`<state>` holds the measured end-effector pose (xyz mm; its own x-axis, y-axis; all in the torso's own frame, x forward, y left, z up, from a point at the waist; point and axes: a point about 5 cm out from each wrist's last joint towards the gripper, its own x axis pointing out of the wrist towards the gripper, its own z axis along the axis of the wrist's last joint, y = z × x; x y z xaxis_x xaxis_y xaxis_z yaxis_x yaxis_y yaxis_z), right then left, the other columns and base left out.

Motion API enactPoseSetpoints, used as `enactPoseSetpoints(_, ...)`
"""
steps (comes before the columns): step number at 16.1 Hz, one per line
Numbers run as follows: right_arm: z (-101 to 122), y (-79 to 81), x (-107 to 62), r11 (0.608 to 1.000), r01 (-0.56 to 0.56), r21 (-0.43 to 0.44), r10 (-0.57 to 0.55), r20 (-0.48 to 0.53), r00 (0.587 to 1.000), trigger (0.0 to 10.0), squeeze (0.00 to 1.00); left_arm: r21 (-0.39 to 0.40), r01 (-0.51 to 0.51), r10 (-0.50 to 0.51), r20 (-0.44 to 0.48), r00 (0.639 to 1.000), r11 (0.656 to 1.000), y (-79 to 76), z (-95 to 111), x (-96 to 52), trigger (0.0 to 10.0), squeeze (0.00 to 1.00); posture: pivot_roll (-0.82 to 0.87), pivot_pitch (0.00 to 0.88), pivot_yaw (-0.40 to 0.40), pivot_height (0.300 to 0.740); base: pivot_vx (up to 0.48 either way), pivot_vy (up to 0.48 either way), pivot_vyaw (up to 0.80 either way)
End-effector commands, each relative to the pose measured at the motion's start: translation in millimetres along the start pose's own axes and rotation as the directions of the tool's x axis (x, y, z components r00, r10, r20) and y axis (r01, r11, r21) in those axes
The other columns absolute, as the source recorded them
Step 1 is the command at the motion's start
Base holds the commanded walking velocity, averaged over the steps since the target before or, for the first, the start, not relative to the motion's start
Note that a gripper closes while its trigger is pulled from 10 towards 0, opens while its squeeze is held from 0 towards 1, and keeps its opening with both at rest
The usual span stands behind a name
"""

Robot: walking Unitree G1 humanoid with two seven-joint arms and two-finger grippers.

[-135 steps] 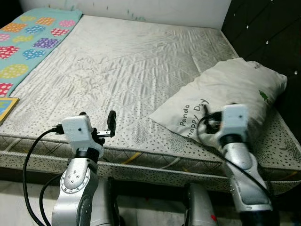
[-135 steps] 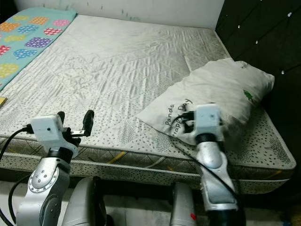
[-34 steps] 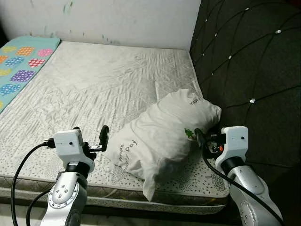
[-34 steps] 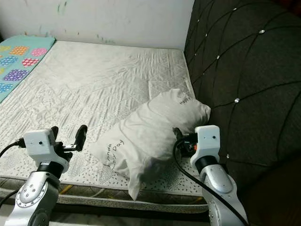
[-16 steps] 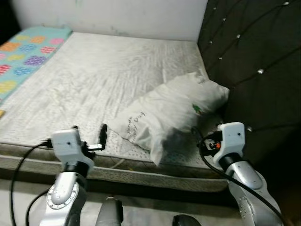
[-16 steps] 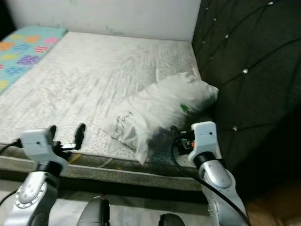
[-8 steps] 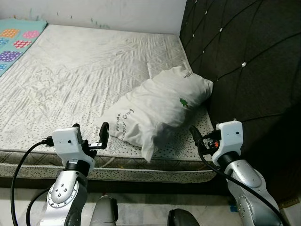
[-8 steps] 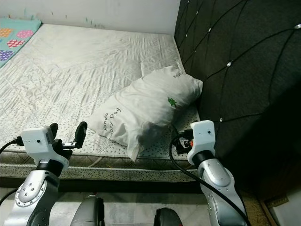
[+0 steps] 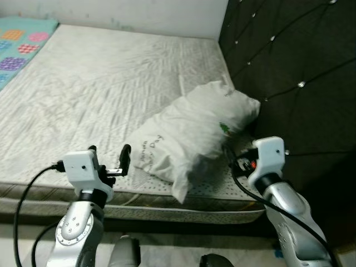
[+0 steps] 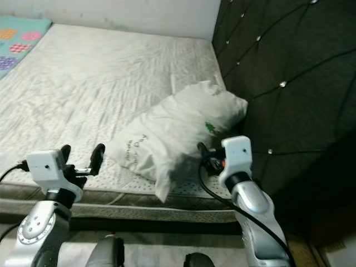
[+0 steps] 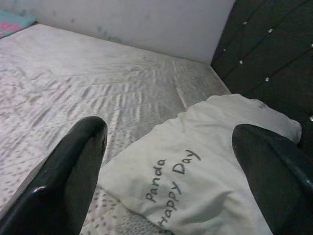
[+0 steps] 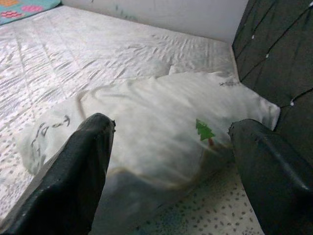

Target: Clean up the room

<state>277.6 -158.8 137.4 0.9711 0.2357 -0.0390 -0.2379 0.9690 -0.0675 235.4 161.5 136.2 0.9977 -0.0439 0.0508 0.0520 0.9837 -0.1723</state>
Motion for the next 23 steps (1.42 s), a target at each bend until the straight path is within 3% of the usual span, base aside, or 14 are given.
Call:
enactPoseSetpoints(1,-4,-3.3,-1.0,1.0,0.006,-0.004,-0.007,-0.016,1.0,10.0,0.0,-0.001,0.014,-0.014,0.019,1.0,1.0,-4.4,5,0.4,10.0,0.0,-0.04,0.092,-0.064,0.661,0.304,0.0,0.0)
enactPoseSetpoints(9,-5,5.9,10.3,1.0,-0.023,0.011,0.024,-0.003,1.0,10.0,0.0,-0.006,-0.01,0.01,0.003,1.0,1.0,-7.6,2,0.4,10.0,0.0,-0.03,0.106,-0.074,0.661,0.107,0.0,0.0)
enactPoseSetpoints(16,-15,16.1,4.0,0.998,-0.064,0.019,0.064,-0.033,0.997,10.0,0.0,-0.014,-0.012,0.012,-0.009,1.0,1.0,-11.0,1,0.2,10.0,0.0,-0.03,0.147,-0.074,0.596,0.0,0.0,0.0)
enactPoseSetpoints(23,-18,15.1,5.9,0.995,-0.103,-0.019,0.102,-0.039,0.994,10.0,0.0,-0.012,0.004,-0.004,0.021,1.0,1.0,-12.7,6,0.2,10.0,0.0,-0.03,0.147,-0.082,0.596,0.084,0.0,0.0)
